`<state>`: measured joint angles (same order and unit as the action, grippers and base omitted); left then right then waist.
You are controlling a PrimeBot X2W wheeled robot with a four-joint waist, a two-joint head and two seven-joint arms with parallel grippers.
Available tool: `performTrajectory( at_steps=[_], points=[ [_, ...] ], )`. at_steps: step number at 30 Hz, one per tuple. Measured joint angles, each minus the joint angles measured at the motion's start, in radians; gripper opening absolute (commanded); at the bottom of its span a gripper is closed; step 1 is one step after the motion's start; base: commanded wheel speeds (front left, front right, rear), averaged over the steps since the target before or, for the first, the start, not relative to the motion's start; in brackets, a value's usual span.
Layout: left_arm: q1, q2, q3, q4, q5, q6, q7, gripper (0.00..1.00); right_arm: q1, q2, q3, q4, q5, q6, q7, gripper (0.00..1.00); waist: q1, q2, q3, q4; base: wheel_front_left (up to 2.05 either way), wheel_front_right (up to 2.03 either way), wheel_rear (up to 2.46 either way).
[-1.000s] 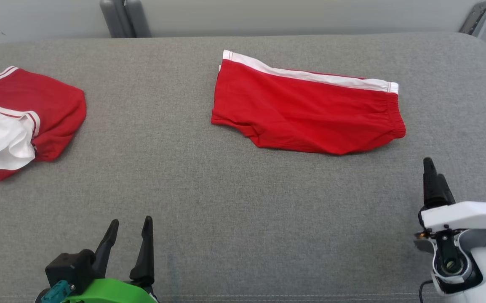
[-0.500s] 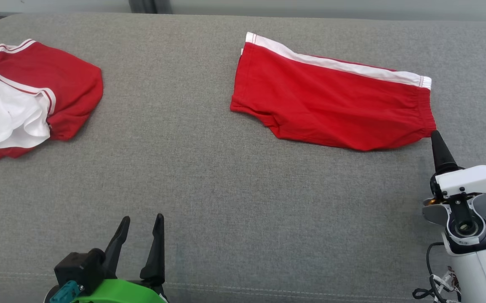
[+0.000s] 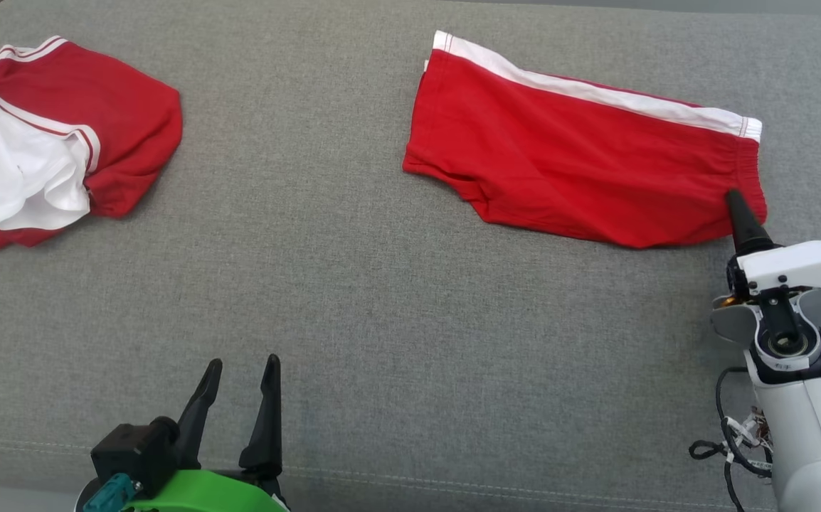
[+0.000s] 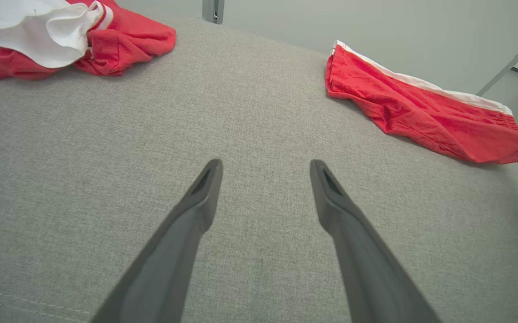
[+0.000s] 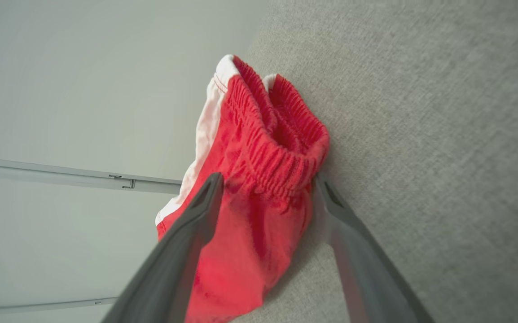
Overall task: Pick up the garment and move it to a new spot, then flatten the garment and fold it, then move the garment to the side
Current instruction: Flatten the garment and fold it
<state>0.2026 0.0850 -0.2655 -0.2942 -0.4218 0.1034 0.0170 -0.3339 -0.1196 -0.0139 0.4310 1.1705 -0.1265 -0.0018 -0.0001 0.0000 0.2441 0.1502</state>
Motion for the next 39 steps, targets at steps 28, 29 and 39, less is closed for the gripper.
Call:
performTrajectory(
  at_steps=[28,29,39],
  points=[
    [0.000,-0.012,0.040,-0.002,-0.001,0.012,-0.002,1.00,-0.089,-0.045,-0.074,0.117,0.061,0.032,-0.010,0.00,0.0000,0.0000,0.017,-0.049,0.00,0.00,0.00],
    [0.001,-0.012,0.041,-0.002,-0.001,0.012,-0.002,1.00,-0.089,-0.057,-0.079,0.117,0.061,0.038,-0.010,0.00,0.0000,0.0000,0.015,-0.055,0.00,0.00,0.00],
    [0.002,-0.013,0.042,-0.014,-0.002,0.013,-0.001,1.00,-0.041,-0.203,-0.156,0.105,0.057,0.045,0.000,0.00,0.0000,0.0000,0.009,-0.111,0.00,0.00,0.00]
  ],
)
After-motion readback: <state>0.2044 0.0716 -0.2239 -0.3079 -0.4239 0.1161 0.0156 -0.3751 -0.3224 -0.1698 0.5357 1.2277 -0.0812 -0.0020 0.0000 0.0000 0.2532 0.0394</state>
